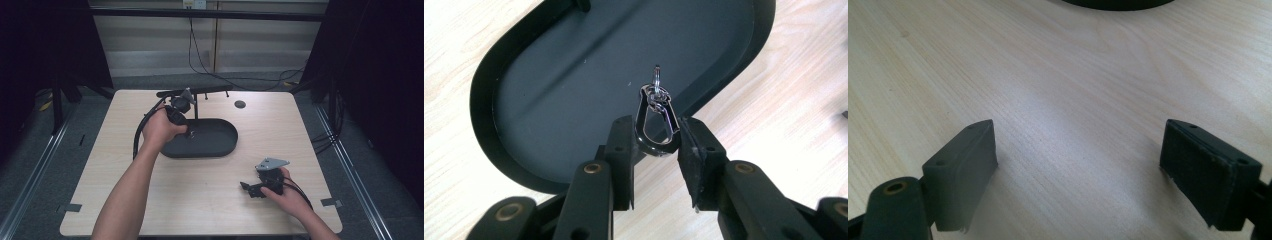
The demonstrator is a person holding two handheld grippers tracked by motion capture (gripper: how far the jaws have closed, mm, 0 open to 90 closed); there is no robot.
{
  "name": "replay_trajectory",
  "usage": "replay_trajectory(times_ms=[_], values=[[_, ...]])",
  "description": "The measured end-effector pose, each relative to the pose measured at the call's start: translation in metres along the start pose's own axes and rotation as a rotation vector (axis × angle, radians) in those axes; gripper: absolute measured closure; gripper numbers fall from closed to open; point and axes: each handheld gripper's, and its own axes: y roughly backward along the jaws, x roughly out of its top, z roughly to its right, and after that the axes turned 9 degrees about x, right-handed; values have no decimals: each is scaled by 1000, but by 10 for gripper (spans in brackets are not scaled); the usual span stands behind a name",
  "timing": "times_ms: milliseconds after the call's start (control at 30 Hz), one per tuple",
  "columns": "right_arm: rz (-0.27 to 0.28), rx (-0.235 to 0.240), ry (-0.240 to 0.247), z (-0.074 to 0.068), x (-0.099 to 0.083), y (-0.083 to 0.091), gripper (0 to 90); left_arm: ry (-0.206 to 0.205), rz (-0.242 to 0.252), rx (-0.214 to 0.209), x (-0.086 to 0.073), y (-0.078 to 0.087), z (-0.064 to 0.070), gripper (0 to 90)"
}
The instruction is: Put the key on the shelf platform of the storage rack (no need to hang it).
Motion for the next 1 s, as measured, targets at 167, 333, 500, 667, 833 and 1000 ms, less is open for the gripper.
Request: replay_trajectory(times_ms=[167,333,500,667,833,1000], values=[[0,0,1,0,0,0,146,14,5,9,3,-5,-2,683],[0,0,1,0,0,0,146,35,6,14,3,-11,-3,683],[0,0,1,0,0,0,145,34,3,19,4,-16,-4,683],[0,-2,1,0,0,0,146,33,3,30,6,-20,-3,684],[1,-1,1,0,0,0,146,52,22,44,6,-27,-3,683],[0,0,1,0,0,0,146,54,11,47,4,-35,-4,684]])
